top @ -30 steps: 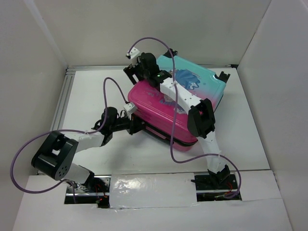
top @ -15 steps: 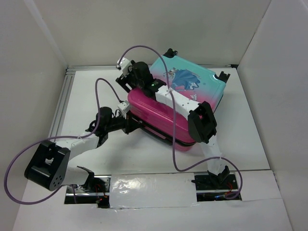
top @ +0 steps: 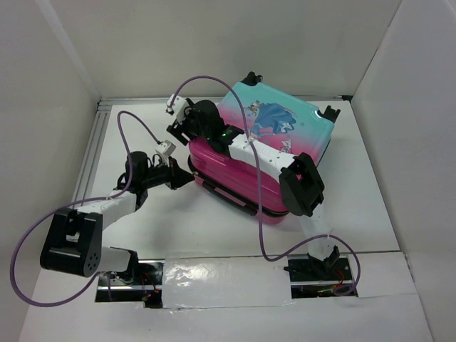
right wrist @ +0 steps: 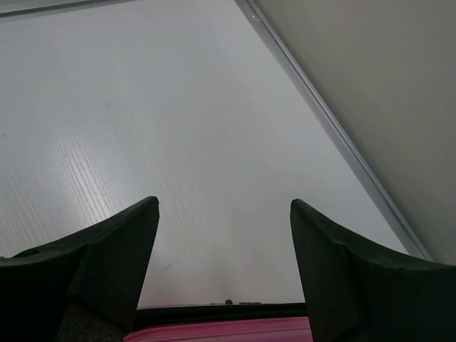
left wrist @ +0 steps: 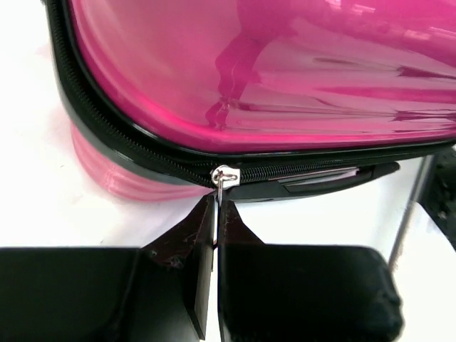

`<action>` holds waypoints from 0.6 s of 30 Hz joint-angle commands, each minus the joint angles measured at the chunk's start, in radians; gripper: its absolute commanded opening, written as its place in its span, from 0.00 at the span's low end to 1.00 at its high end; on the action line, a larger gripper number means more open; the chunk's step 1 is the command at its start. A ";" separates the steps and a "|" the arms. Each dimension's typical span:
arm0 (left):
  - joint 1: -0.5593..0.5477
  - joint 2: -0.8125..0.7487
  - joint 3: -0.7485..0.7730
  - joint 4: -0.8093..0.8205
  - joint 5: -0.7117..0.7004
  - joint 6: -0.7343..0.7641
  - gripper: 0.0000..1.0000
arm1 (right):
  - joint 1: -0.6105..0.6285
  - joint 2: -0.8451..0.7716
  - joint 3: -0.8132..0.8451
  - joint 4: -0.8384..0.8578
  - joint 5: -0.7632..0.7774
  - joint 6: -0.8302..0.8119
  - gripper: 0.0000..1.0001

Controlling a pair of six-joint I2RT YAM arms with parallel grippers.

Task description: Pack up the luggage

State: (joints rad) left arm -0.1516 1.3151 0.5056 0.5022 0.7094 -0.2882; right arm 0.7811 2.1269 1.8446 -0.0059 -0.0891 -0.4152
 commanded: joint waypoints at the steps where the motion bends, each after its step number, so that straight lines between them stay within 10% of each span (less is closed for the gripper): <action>1: 0.124 0.067 0.100 0.114 -0.200 0.098 0.00 | 0.004 0.005 -0.088 -0.290 -0.034 -0.019 0.80; 18: 0.219 0.111 0.160 0.162 0.084 0.204 0.00 | -0.005 -0.027 0.307 -0.534 0.175 0.338 0.90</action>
State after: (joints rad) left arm 0.0498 1.4792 0.6205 0.5694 0.8486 -0.1677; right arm 0.7853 2.0903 2.0289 -0.3351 -0.0349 -0.1959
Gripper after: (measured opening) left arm 0.158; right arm 0.893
